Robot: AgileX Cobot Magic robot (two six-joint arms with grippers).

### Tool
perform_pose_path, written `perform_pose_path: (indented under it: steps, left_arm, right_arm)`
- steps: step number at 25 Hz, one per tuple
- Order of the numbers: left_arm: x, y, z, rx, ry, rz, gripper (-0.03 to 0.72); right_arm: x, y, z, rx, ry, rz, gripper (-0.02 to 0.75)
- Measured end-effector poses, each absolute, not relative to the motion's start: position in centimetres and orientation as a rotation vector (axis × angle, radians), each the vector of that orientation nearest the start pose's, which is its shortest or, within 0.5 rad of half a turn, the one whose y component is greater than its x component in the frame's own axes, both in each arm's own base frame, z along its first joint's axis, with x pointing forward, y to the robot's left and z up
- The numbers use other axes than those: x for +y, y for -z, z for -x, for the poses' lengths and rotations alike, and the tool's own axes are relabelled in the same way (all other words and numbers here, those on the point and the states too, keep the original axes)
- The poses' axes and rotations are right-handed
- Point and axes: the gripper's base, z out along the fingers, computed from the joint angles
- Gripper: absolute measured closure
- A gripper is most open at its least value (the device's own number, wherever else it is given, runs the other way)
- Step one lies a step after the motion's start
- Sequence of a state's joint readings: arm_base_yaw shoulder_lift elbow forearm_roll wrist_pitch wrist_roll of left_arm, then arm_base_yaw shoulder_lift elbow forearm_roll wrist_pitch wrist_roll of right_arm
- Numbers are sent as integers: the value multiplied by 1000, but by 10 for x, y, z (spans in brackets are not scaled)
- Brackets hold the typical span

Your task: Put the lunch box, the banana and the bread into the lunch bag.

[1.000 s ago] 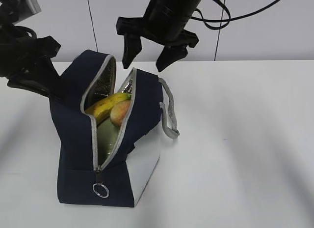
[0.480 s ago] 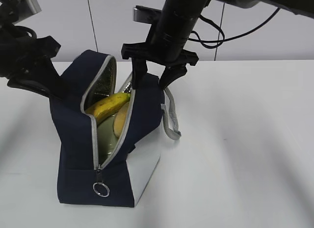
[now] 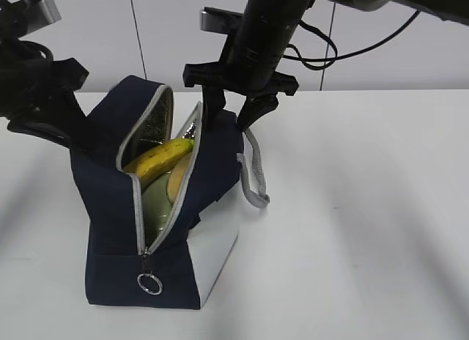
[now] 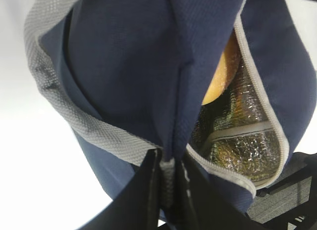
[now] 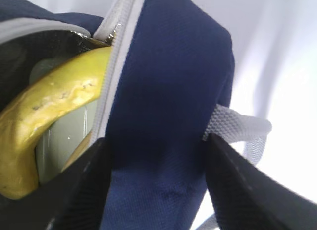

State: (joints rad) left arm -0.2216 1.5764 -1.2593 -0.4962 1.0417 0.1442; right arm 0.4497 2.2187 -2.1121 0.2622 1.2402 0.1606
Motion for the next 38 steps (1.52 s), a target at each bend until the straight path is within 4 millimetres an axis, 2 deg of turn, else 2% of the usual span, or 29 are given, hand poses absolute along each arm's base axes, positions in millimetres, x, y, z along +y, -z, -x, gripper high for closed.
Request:
perform_pose_path:
  steps: [6,14,16,21,23,28,34,38]
  left_arm:
    - [-106,-291,-302,2781,665,-251,653]
    - [-106,-291,-302,2781,665,-251,653]
    - [-106,-291,-302,2782,666,-252,653]
    - [-107,-292,-302,2779,693,-241,653]
    - [-109,-293,-302,2773,725,-237,653]
    - [-125,-299,-299,2701,883,-292,653]
    - [-140,-304,-302,2604,987,-277,652]
    - [-155,-298,-309,2539,1102,-279,652]
  right_arm:
    - [223,-274,-413,2845,-494,351,276]
    - [219,-257,-398,2941,-511,335,284]
    - [221,-257,-397,2943,-537,330,334]
    - [221,-258,-397,2928,-536,395,670]
    - [220,-257,-398,2919,-523,423,721]
    - [210,-267,-398,2877,-370,474,735]
    - [190,-308,-390,2756,-168,482,736]
    - [185,-317,-388,2731,-109,474,736]
